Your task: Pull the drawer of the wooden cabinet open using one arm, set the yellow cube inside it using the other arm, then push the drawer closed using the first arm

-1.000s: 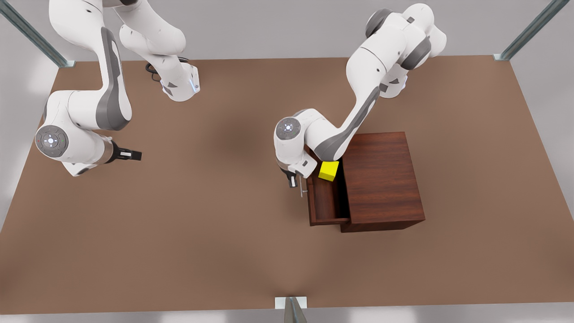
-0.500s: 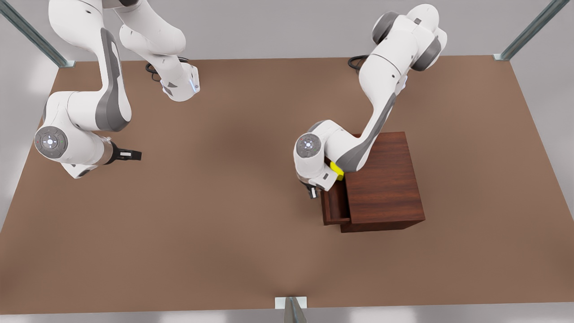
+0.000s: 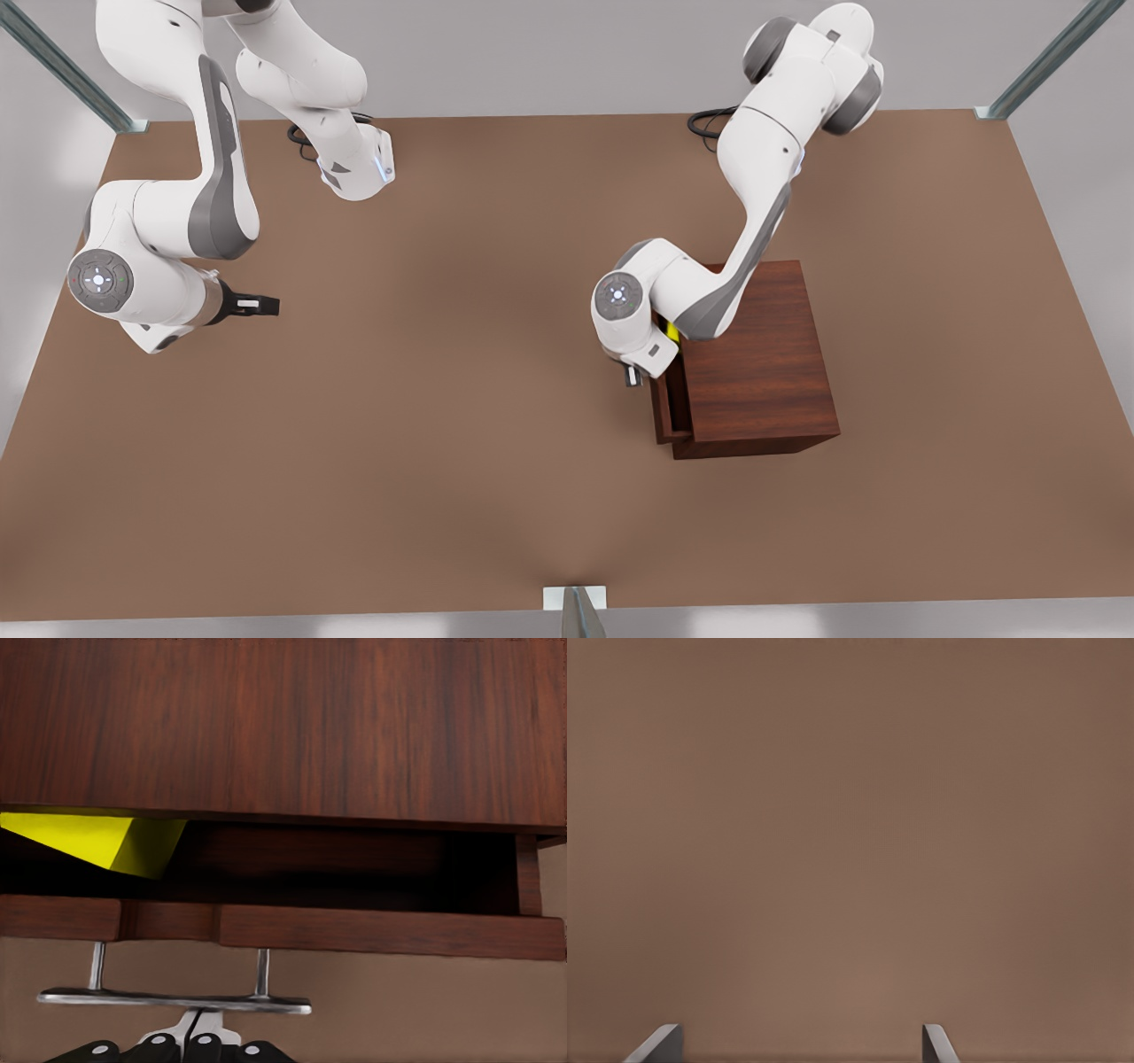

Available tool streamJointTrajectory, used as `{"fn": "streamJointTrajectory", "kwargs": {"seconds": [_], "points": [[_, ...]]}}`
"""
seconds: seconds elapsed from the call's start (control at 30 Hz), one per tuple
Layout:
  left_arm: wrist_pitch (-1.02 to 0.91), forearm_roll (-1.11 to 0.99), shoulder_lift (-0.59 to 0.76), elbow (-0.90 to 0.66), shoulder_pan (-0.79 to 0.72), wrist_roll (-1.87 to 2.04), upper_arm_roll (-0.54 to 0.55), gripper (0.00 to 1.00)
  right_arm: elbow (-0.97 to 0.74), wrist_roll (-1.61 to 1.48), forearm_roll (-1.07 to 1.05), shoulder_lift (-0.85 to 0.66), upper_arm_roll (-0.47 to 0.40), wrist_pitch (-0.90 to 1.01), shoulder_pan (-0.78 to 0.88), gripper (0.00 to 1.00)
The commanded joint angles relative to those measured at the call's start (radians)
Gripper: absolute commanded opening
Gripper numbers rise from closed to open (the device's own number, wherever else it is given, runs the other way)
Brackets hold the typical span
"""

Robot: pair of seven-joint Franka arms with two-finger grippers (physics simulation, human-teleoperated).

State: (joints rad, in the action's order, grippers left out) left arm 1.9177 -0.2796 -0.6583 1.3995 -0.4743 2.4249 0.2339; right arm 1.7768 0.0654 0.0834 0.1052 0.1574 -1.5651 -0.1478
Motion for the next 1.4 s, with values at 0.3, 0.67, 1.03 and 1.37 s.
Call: {"fn": "streamJointTrajectory", "kwargs": {"seconds": [0.3,0.67,1.03,1.37], "points": [[-0.025,0.0,0.011,0.006,0.025,-0.144,-0.002,0.0,0.0,-0.021,-0.001,-0.001,-0.001,0.0,0.001,1.0],[-0.069,-0.003,0.014,0.006,0.037,-0.211,-0.019,0.0,0.0,-0.021,-0.001,-0.001,-0.001,0.0,0.001,1.0],[-0.243,0.134,0.169,-0.132,0.098,-0.337,-0.015,1.0,0.0,-0.021,-0.001,0.001,-0.001,0.0,0.001,1.0],[-0.507,0.26,0.373,-0.111,0.583,-2.601,-0.03,1.0,0.0,-0.019,-0.001,0.001,-0.001,0.0,0.001,1.0]]}}
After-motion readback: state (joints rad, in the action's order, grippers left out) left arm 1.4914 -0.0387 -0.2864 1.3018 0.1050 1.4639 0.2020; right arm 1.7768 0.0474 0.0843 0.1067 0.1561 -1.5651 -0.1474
